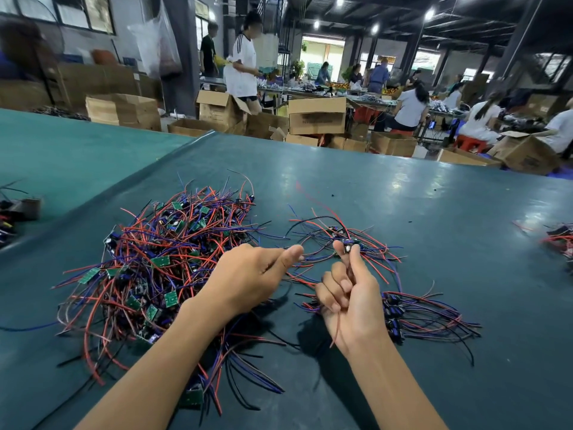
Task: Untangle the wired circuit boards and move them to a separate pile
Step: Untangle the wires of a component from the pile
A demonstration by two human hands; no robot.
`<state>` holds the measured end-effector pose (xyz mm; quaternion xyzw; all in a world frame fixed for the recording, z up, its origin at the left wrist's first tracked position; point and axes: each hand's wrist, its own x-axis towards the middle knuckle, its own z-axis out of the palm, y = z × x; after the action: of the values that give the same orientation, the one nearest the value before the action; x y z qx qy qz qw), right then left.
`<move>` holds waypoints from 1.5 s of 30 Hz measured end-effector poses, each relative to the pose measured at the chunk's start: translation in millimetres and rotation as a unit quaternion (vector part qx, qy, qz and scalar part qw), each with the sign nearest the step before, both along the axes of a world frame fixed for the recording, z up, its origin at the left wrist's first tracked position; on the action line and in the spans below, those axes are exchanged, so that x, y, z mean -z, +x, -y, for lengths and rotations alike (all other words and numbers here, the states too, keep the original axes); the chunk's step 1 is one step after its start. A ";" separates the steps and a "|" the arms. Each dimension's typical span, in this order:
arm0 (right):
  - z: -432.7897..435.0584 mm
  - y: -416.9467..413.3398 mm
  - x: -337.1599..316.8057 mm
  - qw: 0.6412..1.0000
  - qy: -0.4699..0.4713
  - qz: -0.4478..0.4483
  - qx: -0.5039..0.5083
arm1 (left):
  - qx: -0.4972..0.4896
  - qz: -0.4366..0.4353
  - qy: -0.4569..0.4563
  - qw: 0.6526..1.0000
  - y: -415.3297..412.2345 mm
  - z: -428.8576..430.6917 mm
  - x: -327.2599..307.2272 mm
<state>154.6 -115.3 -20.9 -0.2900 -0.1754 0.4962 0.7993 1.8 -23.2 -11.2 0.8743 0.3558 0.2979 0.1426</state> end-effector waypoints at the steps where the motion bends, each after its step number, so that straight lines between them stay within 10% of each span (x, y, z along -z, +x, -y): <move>1: 0.4 0.2 -0.7 1.000 -0.004 0.013 0.001 | 0.031 0.046 -0.060 0.997 1.3 1.0 0.8; 4: 0.2 -6.1 -1.9 0.994 -0.044 0.095 -0.002 | 0.172 0.177 -0.254 0.935 9.6 4.5 1.5; 16: 2.5 -25.9 2.0 0.979 -0.062 0.186 -0.060 | 0.179 0.361 -0.342 0.849 16.2 5.1 3.2; 45: 8.1 -28.3 5.8 0.908 -0.114 0.402 0.020 | 0.146 0.280 -0.354 0.880 17.7 -1.3 14.4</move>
<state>126.3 -123.3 -26.7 -0.5574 -0.4187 0.3376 0.6324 19.4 -21.9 -25.6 0.6878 0.2514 0.3603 0.5779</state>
